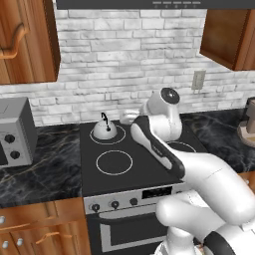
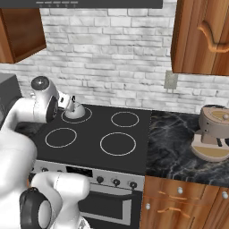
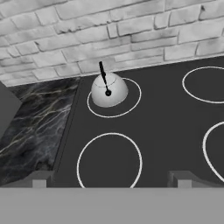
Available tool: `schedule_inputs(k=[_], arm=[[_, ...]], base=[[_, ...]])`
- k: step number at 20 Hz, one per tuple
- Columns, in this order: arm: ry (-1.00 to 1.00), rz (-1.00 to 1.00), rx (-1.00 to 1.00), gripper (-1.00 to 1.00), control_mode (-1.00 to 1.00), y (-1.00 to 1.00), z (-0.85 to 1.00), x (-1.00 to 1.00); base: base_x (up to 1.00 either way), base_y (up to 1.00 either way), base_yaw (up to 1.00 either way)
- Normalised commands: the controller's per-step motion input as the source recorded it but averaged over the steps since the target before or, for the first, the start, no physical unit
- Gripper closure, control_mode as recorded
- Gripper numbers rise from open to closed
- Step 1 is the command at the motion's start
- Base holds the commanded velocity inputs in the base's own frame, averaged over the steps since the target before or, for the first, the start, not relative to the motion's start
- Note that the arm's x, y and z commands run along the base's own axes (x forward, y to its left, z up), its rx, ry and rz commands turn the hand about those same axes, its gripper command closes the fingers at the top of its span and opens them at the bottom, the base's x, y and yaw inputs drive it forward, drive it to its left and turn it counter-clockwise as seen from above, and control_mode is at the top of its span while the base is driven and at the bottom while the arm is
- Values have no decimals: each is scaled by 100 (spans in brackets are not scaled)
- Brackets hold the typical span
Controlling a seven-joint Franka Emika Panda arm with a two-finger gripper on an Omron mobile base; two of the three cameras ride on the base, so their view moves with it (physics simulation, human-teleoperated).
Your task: The kettle is done boiling. Turn off the stove, then wait for 300 timesteps before moving the kettle to the dining table.
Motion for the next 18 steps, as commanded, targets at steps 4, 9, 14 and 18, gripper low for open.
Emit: schedule_inputs(k=[4, 9, 14, 18], arm=[[17, 3, 0, -100, -100, 2, -30, 53], [8, 5, -1, -100, -100, 10, -27, 31], [1, 4, -5, -100, -100, 24, -13, 29], [0, 3, -7, -100, -100, 18, -12, 30]], base=[[0, 0, 0], [0, 0, 0], [0, 0, 0], [0, 0, 0]])
